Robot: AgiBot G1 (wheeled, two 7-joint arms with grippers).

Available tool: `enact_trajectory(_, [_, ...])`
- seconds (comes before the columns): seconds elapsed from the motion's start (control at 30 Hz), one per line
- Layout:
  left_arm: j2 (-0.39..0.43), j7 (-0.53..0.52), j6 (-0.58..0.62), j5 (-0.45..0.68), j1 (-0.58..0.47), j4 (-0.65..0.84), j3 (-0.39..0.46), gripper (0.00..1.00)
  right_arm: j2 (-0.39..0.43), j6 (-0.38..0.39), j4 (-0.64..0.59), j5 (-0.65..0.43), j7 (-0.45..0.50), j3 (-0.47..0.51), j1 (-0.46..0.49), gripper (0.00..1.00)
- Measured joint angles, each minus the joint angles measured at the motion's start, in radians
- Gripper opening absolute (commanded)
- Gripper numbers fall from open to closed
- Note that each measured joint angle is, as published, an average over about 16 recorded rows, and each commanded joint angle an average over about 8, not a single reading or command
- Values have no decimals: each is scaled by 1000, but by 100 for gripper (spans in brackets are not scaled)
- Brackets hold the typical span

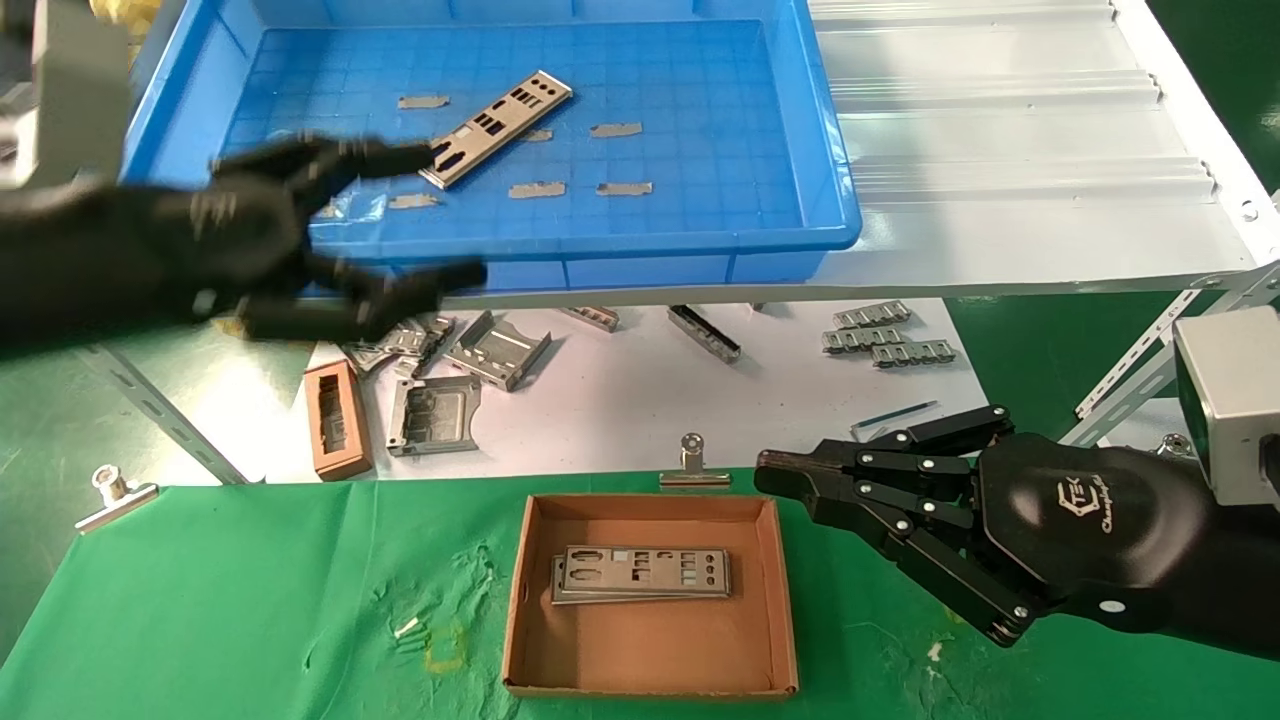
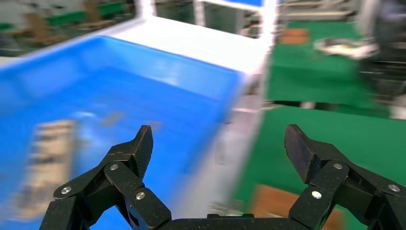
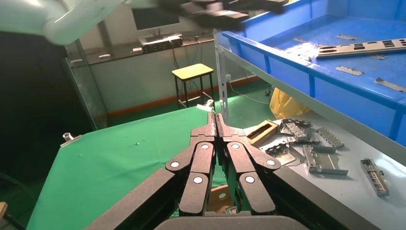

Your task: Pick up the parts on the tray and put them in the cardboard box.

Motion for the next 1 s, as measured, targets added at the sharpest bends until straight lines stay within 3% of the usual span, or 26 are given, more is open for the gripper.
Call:
enact_trajectory(0.23, [172,53,-129,195,-237,332,88,100,0,0,0,0,0,0,0,0])
enact_trajectory(0.47, [310,131,-248,308,-373,593,140,100,0,0,0,0,0,0,0,0])
enact_trajectory(0.5, [325,141,-262,318,-386,620,145,100,0,0,0,0,0,0,0,5])
enact_trajectory(0.73, [399,192,-314,358,-446,756,167,100,0,0,0,0,0,0,0,92])
enact_trajectory(0.77, [407,197,-319,361,-452,771,169,100,0,0,0,0,0,0,0,100])
enact_trajectory(0.87, [427,209,-334,371,-467,810,175,97,0,0,0,0,0,0,0,100])
enact_trajectory(1.0, [448,220,-355,380,-482,852,181,53,0,0,0,0,0,0,0,100])
